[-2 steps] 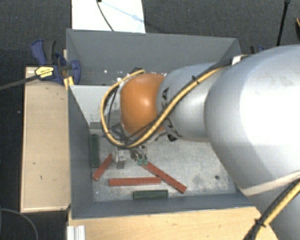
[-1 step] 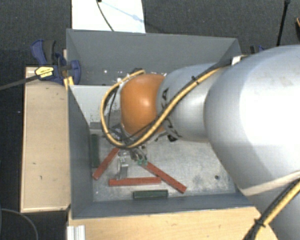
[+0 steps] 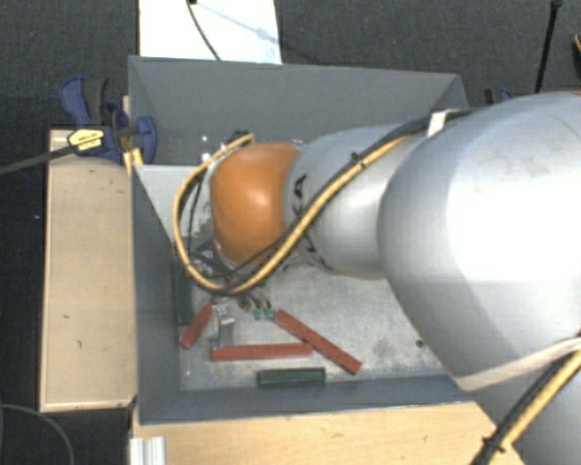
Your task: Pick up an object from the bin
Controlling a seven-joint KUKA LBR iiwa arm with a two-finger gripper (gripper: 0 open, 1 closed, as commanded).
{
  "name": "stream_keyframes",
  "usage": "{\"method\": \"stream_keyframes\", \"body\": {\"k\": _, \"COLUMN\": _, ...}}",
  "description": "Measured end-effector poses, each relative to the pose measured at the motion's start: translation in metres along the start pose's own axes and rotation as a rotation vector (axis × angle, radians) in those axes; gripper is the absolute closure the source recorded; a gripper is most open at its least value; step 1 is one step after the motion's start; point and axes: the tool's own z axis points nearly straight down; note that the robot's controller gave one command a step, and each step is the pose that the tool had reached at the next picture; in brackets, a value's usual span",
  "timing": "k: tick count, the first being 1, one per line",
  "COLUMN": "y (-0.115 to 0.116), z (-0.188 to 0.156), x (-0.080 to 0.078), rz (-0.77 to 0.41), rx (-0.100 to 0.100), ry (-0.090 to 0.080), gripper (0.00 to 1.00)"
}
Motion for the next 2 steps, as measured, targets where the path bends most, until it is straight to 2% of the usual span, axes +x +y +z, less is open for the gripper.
{"method": "stream_keyframes", "body": {"k": 1, "y": -0.001, "z": 0.0, "x": 0.0, "rz": 0.002, "rx": 0.002, "ry": 0.001, "gripper": 1.0}}
{"method": "stream_keyframes", "body": {"k": 2, "y": 0.017, "z": -0.176, "x": -0.012, "rz": 0.002, "rx": -0.001, "ry": -0.007, "gripper": 1.0}}
